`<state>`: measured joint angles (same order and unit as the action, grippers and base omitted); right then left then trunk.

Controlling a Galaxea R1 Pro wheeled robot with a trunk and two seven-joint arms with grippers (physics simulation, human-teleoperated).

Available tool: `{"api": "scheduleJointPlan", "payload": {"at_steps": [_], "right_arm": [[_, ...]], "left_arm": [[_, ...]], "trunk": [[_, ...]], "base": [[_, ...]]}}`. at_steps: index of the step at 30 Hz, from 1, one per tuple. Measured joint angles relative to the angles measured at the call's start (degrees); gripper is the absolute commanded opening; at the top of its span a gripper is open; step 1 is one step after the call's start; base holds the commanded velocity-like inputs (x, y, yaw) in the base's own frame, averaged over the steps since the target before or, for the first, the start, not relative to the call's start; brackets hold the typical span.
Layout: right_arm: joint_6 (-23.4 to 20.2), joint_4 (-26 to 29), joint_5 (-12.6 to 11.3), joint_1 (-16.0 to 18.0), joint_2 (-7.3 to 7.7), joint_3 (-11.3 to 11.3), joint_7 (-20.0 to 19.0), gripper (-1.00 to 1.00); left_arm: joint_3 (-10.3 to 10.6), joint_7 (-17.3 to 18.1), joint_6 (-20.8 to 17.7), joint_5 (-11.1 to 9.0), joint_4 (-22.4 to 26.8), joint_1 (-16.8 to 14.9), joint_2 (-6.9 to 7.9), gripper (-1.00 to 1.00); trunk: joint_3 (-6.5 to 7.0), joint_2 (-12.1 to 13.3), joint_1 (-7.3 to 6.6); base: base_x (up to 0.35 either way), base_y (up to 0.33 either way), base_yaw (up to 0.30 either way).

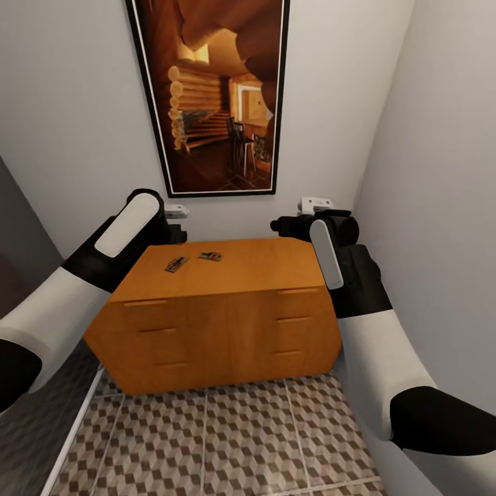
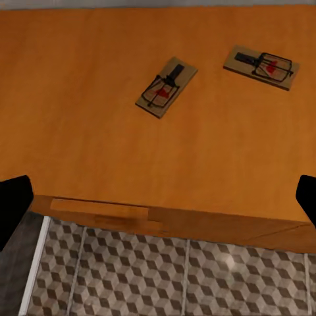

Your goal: Take the four mousetraps from the cabinet in the bathroom and place them on the bathroom floor. Make sure all four end up on the same floor surface, and ensure that at least two of them are either under or directly next to the same bathroom sink.

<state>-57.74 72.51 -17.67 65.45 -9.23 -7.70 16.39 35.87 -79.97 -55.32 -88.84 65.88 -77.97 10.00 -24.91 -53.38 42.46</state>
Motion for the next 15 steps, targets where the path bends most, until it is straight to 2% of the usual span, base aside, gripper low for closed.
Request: {"api": "scheduleJointPlan", "payload": {"at_steps": [9,15], "right_arm": [[0.06,0.05,0.07,-0.62,0.00,-0.03,-0.04,1.00],[0.09,0.08,0.05,-0.89,0.00,-0.67,-0.05,1.00]], "left_arm": [[0.07,0.11,-1.83,-0.11,-0.05,0.10,0.15,1.00],[1.12,0.11,-1.90,-0.10,-0.03,0.38,0.12,1.00]], "trunk": [[0.00,0.00,0.00],[0.01,0.00,0.00]], "base": [[0.323,0.000,0.000],[0.116,0.000,-0.060]]}}
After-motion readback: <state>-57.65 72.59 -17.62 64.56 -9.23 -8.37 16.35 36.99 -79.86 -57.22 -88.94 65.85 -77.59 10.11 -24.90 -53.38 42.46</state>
